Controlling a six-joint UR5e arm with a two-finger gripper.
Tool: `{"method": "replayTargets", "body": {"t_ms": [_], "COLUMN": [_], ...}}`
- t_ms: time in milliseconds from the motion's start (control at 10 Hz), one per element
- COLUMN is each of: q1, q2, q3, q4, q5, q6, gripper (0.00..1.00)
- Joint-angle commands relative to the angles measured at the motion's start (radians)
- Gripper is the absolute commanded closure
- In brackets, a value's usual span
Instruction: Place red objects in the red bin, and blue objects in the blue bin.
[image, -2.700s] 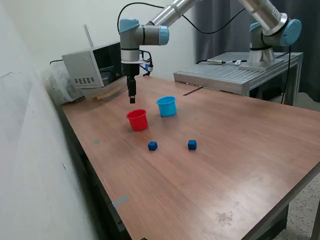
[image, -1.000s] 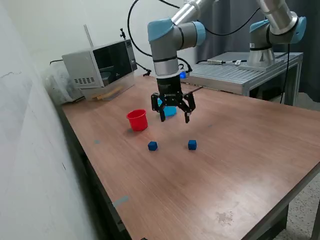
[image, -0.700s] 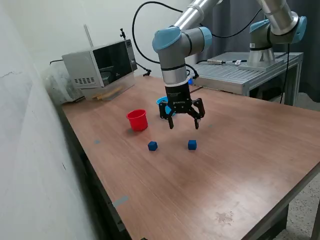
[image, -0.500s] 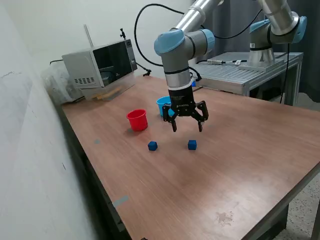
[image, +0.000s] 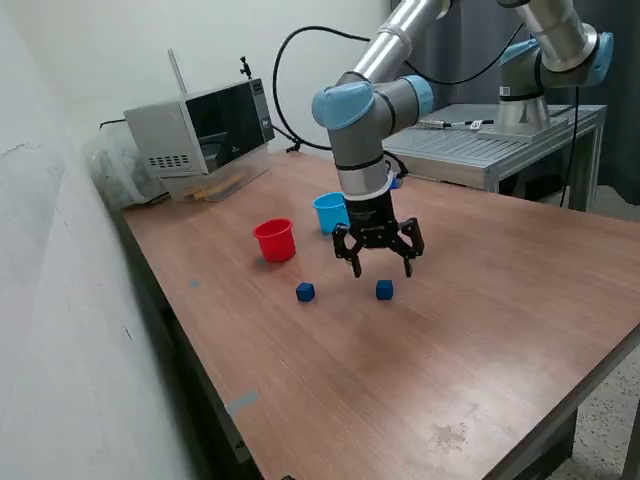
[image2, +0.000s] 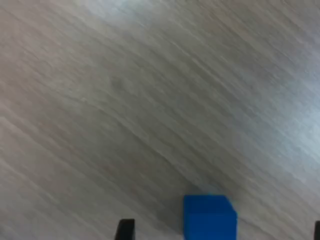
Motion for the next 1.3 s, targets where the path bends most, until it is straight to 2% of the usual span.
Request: {"method": "replayTargets", "body": {"t_ms": [0, 400, 500, 800, 1200], "q1": [0.019, 0.022, 0.021, 0.018, 0.014], "q2": [0.014, 0.027, 0.028, 0.028, 0.019], "q3": [0.0, -0.003, -0.003, -0.003, -0.012], "q4": [-0.004, -0.008, -0.011, -0.034, -0.04], "q5": [0.0, -0.005, -0.005, -0.007, -0.028], "q6": [-0.001, 0.002, 0.006, 0.009, 0.013], "gripper": [0.0, 0.0, 1.0, 1.0, 1.0]}}
